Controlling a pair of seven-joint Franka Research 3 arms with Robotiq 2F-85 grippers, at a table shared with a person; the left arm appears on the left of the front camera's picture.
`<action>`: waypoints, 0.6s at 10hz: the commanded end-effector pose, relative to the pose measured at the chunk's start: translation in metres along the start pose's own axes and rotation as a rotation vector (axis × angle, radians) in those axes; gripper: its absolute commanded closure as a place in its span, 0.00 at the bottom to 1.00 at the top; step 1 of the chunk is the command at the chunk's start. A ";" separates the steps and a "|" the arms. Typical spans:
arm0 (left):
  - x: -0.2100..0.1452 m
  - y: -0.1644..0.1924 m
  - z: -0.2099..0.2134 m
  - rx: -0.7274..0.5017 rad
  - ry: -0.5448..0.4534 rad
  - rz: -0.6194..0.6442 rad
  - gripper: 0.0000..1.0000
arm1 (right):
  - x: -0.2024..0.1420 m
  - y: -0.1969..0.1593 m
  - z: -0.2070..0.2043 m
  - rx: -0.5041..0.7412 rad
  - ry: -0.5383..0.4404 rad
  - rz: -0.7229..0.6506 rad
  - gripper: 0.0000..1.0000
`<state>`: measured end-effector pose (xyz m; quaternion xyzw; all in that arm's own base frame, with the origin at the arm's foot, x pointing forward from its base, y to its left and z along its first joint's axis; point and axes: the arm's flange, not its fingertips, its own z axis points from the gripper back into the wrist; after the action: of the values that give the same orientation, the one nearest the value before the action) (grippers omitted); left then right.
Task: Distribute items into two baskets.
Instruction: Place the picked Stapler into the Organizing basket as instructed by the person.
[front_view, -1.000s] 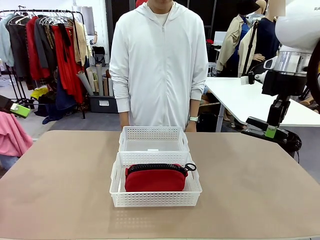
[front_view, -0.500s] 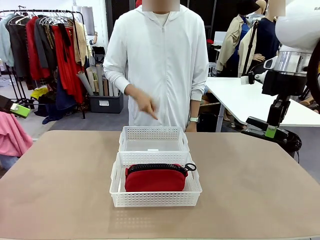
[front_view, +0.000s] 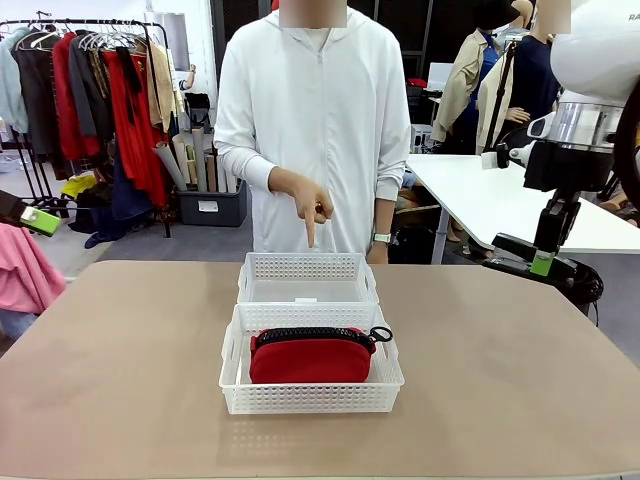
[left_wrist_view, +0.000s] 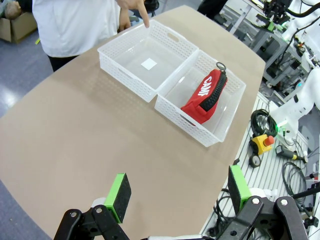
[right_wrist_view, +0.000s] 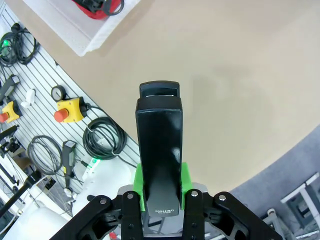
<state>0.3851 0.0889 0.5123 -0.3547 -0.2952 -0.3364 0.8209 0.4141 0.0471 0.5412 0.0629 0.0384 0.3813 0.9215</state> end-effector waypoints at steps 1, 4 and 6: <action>0.000 -0.001 0.000 -0.006 -0.003 -0.003 0.00 | -0.001 0.001 0.001 -0.009 -0.013 -0.005 1.00; 0.000 -0.001 0.000 -0.006 -0.003 -0.003 0.00 | -0.001 0.001 0.001 -0.009 -0.013 -0.005 1.00; 0.000 -0.001 0.000 -0.006 -0.003 -0.003 0.00 | -0.001 0.001 0.001 -0.009 -0.013 -0.005 1.00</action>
<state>0.3851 0.0889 0.5123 -0.3547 -0.2952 -0.3364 0.8209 0.4141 0.0471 0.5412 0.0628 0.0384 0.3813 0.9215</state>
